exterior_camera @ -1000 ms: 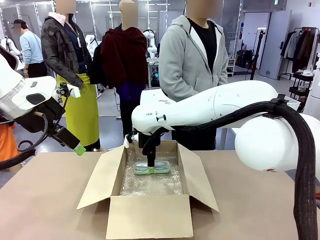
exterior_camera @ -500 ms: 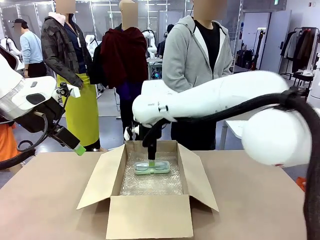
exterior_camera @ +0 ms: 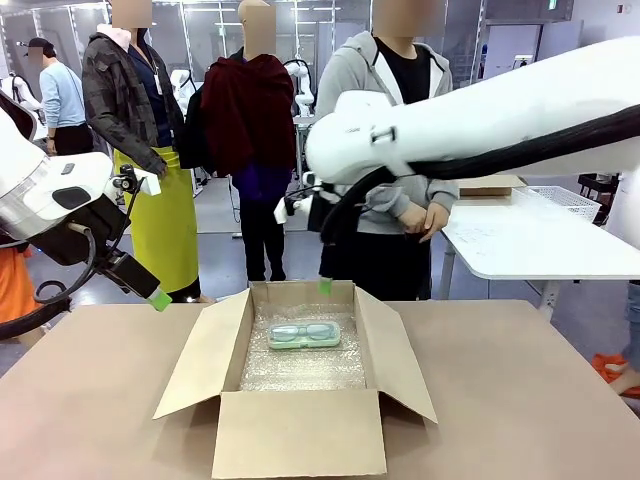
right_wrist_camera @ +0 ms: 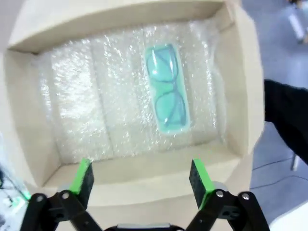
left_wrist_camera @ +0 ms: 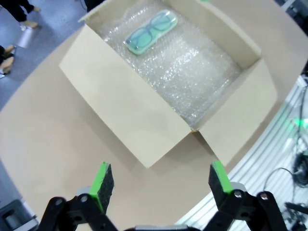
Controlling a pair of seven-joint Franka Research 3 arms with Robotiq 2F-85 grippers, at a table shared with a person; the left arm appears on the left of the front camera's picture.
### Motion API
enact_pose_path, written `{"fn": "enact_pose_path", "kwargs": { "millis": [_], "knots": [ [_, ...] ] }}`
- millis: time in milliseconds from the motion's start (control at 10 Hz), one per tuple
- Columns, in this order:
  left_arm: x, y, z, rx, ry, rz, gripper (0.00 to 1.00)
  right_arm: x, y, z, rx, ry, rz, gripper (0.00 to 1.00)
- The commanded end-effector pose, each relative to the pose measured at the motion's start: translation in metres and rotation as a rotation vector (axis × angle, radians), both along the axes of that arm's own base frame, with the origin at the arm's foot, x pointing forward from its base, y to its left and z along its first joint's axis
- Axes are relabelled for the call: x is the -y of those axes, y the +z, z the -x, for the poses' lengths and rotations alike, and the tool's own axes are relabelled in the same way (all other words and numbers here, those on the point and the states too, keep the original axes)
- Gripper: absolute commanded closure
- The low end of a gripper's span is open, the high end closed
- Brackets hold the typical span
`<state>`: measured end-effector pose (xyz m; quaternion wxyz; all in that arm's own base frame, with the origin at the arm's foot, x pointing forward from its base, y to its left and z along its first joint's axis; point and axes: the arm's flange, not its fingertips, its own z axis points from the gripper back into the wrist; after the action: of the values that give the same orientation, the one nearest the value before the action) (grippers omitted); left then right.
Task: Pack the glasses set securely to prepare it for shipping.
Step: Put the Glasses case from the right side of the table into the Package Box.
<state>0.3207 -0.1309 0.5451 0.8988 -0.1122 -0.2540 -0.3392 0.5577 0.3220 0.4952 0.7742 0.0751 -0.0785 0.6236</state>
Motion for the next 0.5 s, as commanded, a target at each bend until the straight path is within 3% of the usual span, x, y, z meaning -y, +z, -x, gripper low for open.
{"fn": "enact_pose_path", "kwargs": {
  "millis": [0,300,400],
  "knots": [
    [-0.001,0.0,-0.001,0.008,-0.003,0.01,0.0,0.045,-0.007,0.062,0.029,-0.108,-0.076,0.0],
    [-0.001,0.0,-0.001,0.008,-0.003,0.01,0.0,0.111,0.005,0.13,0.108,-0.278,-0.177,0.0],
    [-0.001,0.0,-0.001,0.008,-0.003,0.01,0.0,0.122,0.005,0.152,0.112,-0.251,-0.152,0.0]
  ]
}}
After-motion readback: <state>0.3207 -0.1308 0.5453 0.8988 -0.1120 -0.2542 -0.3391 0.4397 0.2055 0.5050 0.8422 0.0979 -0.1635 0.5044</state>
